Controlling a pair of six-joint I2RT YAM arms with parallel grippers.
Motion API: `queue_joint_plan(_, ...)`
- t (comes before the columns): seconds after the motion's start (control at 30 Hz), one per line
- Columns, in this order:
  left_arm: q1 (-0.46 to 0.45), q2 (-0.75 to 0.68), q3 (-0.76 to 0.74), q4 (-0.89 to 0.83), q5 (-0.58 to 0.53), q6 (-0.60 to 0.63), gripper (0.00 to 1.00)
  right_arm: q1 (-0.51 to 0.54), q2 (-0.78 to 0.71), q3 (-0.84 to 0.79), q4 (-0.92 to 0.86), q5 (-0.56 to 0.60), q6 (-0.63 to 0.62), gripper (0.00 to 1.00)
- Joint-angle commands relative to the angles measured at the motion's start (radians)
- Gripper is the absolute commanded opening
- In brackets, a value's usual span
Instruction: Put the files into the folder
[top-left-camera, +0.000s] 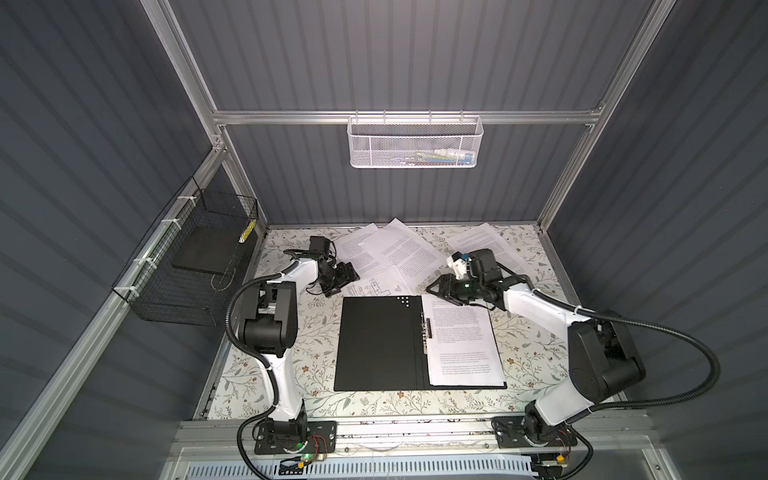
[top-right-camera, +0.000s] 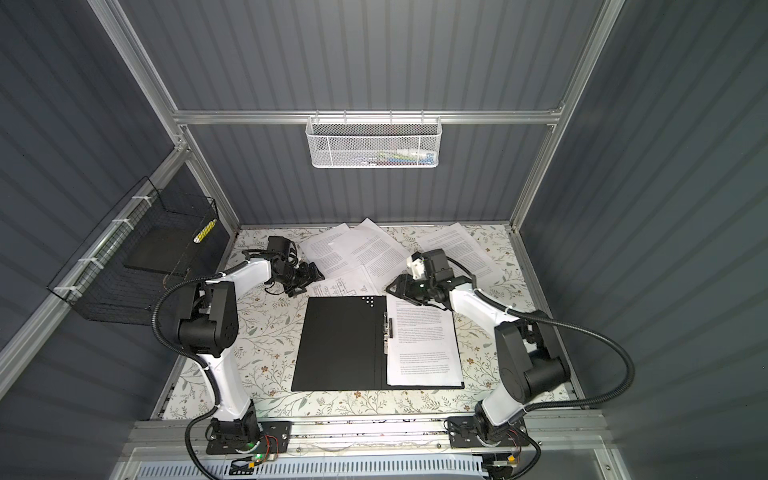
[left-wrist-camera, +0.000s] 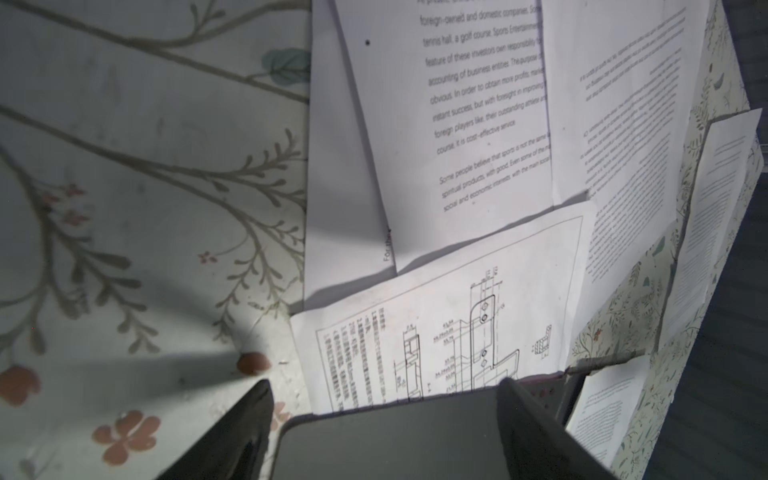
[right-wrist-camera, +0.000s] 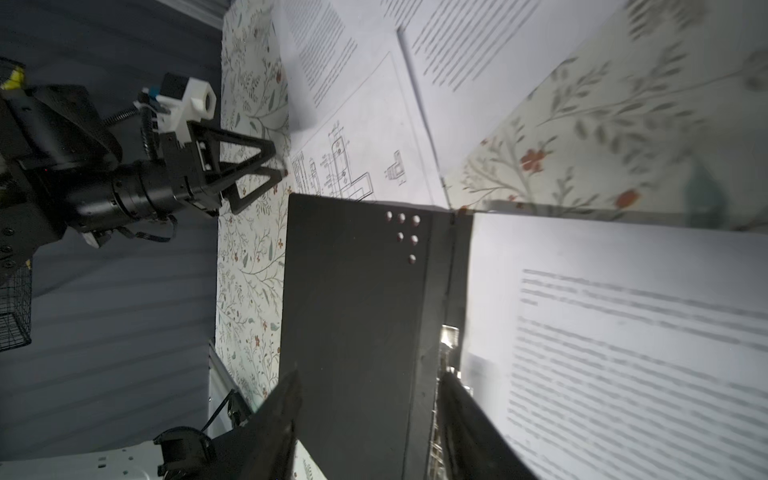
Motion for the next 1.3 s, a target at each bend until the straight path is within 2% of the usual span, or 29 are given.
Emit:
queue_joint_plan(0.0, 0.009, 0.025, 0.014, 0.015, 0.041, 0.040, 0.84, 0.075, 0.104, 0.101, -0.071, -0.006, -0.055, 0.48)
queue_joint_plan(0.13, 0.012, 0.037, 0.002, 0.020, 0.045, 0.056, 0.84, 0.145, 0.236, 0.236, -0.150, 0.006, -0.093, 0.37)
queue_joint_plan(0.23, 0.012, 0.039, -0.008, 0.011, 0.042, 0.065, 0.85, 0.178, 0.297, 0.291, -0.170, 0.033, -0.100, 0.34)
queue_joint_plan(0.57, 0.014, 0.018, -0.120, 0.151, 0.143, 0.003, 0.86, 0.205, 0.412, 0.348, -0.186, 0.016, -0.089, 0.31)
queue_joint_plan(0.9, 0.023, -0.046, -0.275, 0.385, 0.269, -0.120, 0.88, 0.218, 0.485, 0.372, -0.181, -0.014, -0.080, 0.29)
queue_joint_plan(1.27, 0.023, -0.159, -0.376, 0.419, 0.276, -0.118, 0.88, 0.221, 0.521, 0.384, -0.151, -0.059, -0.054, 0.26)
